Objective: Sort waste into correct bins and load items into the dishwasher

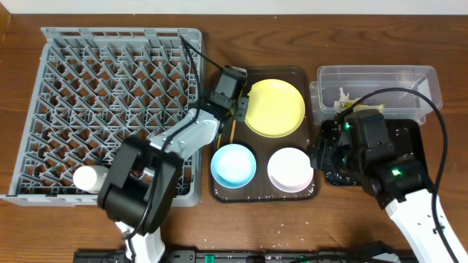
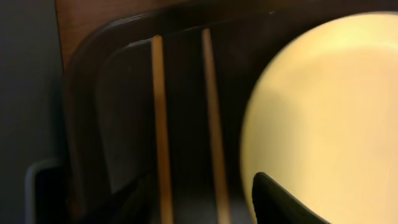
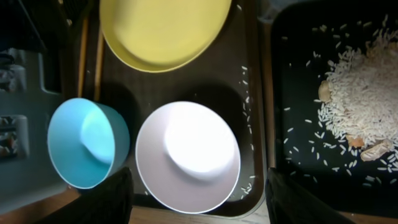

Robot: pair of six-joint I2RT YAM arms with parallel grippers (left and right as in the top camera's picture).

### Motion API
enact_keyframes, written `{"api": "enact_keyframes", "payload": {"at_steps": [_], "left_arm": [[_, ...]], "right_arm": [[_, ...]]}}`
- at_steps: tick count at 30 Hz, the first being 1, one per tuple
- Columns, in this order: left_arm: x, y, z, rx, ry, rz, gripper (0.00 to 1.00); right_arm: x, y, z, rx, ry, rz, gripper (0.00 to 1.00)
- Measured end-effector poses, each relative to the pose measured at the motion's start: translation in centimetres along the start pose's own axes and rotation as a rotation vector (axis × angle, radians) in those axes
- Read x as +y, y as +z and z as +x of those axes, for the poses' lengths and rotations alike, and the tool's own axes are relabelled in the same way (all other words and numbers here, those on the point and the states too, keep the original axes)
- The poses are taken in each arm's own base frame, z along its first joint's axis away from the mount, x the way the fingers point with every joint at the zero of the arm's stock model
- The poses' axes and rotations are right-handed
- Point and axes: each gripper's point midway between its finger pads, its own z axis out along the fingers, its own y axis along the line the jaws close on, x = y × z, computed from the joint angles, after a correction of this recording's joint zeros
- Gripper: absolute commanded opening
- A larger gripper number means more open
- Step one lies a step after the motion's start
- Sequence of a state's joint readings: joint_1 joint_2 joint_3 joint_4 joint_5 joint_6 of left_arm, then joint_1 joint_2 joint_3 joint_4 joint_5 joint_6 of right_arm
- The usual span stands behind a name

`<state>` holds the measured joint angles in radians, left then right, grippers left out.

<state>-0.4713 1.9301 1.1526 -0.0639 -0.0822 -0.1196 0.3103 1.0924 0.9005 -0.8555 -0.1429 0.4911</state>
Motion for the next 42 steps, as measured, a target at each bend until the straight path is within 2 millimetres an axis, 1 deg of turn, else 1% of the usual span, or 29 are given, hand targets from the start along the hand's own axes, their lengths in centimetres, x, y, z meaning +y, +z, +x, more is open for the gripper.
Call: {"api": "enact_keyframes", "payload": {"at_steps": [1,4,5,6,8,10,11,14,16,18,19,21,23,24,25,27,28,30,31,33,36,37,38,39,42], "left_arm": [[0.2,0.3,0.3,0.007,0.001,-0.006,0.42],[1.3,1.9,1.7,0.049,0.000,-0.037,0.38],[1.6,2.4,2.1,0.058,-0.005,-0.044,0.34],[1.7,2.5,1.8,0.051,-0.008,-0.048,0.28],[2.0,2.6,1.8,0.050,-0.008,-0.052,0.21],[2.0,2.6,1.8,0.050,-0.013,-0.055,0.09],[2.0,2.6,1.8,0.051,-0.018,-0.055,0.08],[2.0,2.5,2.1,0.064,-0.038,-0.056,0.08],[2.0,1.9,2.4,0.087,-0.048,-0.054,0.08],[1.9,1.0,2.8,0.113,-0.052,-0.042,0.08],[1.9,0.1,2.7,0.118,-0.052,-0.039,0.08],[1.9,-1.9,1.8,0.099,-0.056,-0.031,0.08],[2.0,-5.4,-0.2,0.047,-0.065,-0.020,0.08],[2.1,-6.8,-0.9,0.027,-0.070,-0.016,0.08],[2.2,-9.2,-2.0,-0.013,-0.077,-0.009,0.08],[2.7,-11.3,-2.3,-0.024,-0.087,-0.011,0.08],[3.4,-12.2,-2.1,-0.015,-0.097,-0.028,0.08],[5.0,-12.7,-1.2,0.018,-0.116,-0.077,0.08],[6.1,-12.6,-0.6,0.041,-0.130,-0.114,0.08],[8.2,-11.9,0.1,0.066,-0.157,-0.169,0.08],[10.1,-10.6,1.2,0.109,-0.184,-0.216,0.08],[10.4,-10.2,1.6,0.124,-0.185,-0.225,0.11],[10.5,-9.6,2.1,0.146,-0.182,-0.233,0.17],[10.5,-9.2,2.6,0.163,-0.175,-0.237,0.29],[10.5,-9.1,2.7,0.167,-0.175,-0.238,0.34]], "right_arm": [[-0.1,0.2,0.1,0.009,0.001,0.003,0.63],[-0.2,0.6,0.2,0.026,0.006,0.010,0.62],[-0.1,0.7,0.3,0.030,0.007,0.009,0.61],[-0.1,0.8,0.3,0.033,0.007,0.009,0.61],[-0.1,0.9,0.4,0.037,0.008,0.008,0.61],[-0.1,0.9,0.4,0.040,0.008,0.006,0.60],[-0.1,0.9,0.4,0.040,0.008,0.005,0.59],[-0.1,0.9,0.4,0.040,0.008,0.004,0.58],[-0.1,0.9,0.4,0.041,0.008,0.004,0.57],[0.0,0.9,0.4,0.042,0.008,0.003,0.56],[0.0,0.9,0.4,0.042,0.008,0.002,0.56],[0.0,0.9,0.4,0.042,0.008,0.001,0.56],[0.0,0.9,0.4,0.043,0.008,0.001,0.55],[0.0,0.9,0.5,0.044,0.008,-0.001,0.54],[0.0,0.9,0.4,0.043,0.008,-0.001,0.54],[0.0,0.9,0.5,0.043,0.008,-0.001,0.54],[0.0,0.9,0.5,0.044,0.008,-0.001,0.54],[0.0,0.9,0.5,0.043,0.008,-0.001,0.54],[0.1,0.9,0.5,0.044,0.008,-0.002,0.54],[0.1,0.9,0.5,0.047,0.008,-0.007,0.53],[0.2,0.9,0.6,0.049,0.008,-0.012,0.52],[0.3,0.9,0.6,0.051,0.008,-0.015,0.52],[0.3,0.9,0.6,0.052,0.008,-0.018,0.52],[0.3,0.9,0.6,0.053,0.008,-0.019,0.52],[0.4,0.9,0.6,0.054,0.009,-0.021,0.50]]}}
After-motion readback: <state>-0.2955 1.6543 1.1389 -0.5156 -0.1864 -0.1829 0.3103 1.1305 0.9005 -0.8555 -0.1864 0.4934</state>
